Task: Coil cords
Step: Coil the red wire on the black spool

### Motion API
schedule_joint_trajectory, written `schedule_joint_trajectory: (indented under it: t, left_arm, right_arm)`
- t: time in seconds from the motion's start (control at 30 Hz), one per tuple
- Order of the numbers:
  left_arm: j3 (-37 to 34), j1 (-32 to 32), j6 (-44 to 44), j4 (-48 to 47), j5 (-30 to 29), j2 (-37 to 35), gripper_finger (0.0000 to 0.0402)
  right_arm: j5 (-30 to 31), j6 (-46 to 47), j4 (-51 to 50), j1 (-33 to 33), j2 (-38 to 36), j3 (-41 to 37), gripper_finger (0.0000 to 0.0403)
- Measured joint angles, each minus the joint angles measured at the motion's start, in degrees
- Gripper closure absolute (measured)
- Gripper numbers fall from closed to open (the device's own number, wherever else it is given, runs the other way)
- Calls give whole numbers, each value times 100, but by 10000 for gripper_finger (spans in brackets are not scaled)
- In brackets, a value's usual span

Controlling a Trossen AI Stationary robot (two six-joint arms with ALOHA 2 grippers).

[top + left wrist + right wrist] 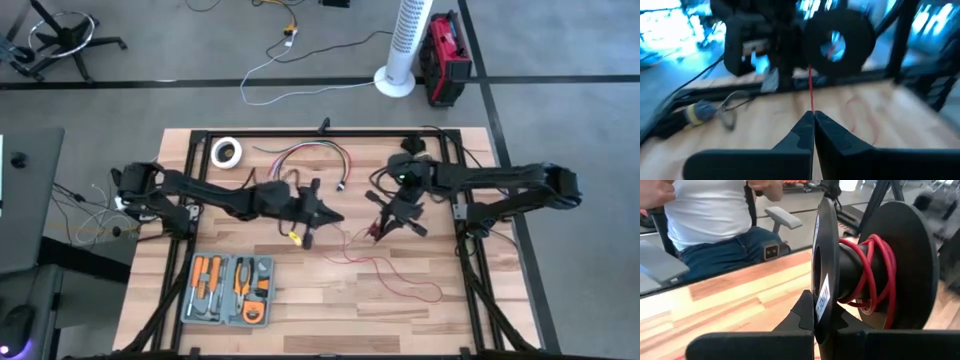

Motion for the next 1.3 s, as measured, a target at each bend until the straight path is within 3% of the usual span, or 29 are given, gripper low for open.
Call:
schedule_joint_trajectory:
  t: [0.1,0.33,0.5,0.63,0.8,1.07,1.3]
  left_arm:
    - [-393,53,-232,735,211,-25,395]
    - [-510,-53,-219,590,268,-20,315]
    - [-510,-50,-303,417,-21,-15,257]
    - [-508,-60,-411,239,-450,-13,246]
    - [-508,-56,-497,201,-696,-13,276]
    - [-508,-58,-462,173,-1004,-13,389]
    - [-508,-63,-349,160,-1361,-13,399]
  right_arm:
    - [15,330,759,-47,578,-4,403]
    - [16,846,1934,-204,1451,-2,403]
    - [49,1126,2328,-245,1710,3,403]
    - [62,1138,2412,-275,1770,23,403]
    - [254,1140,2497,-282,1763,42,403]
    - [549,1148,2497,-276,1763,41,403]
    - [706,1156,2500,-280,1765,40,397]
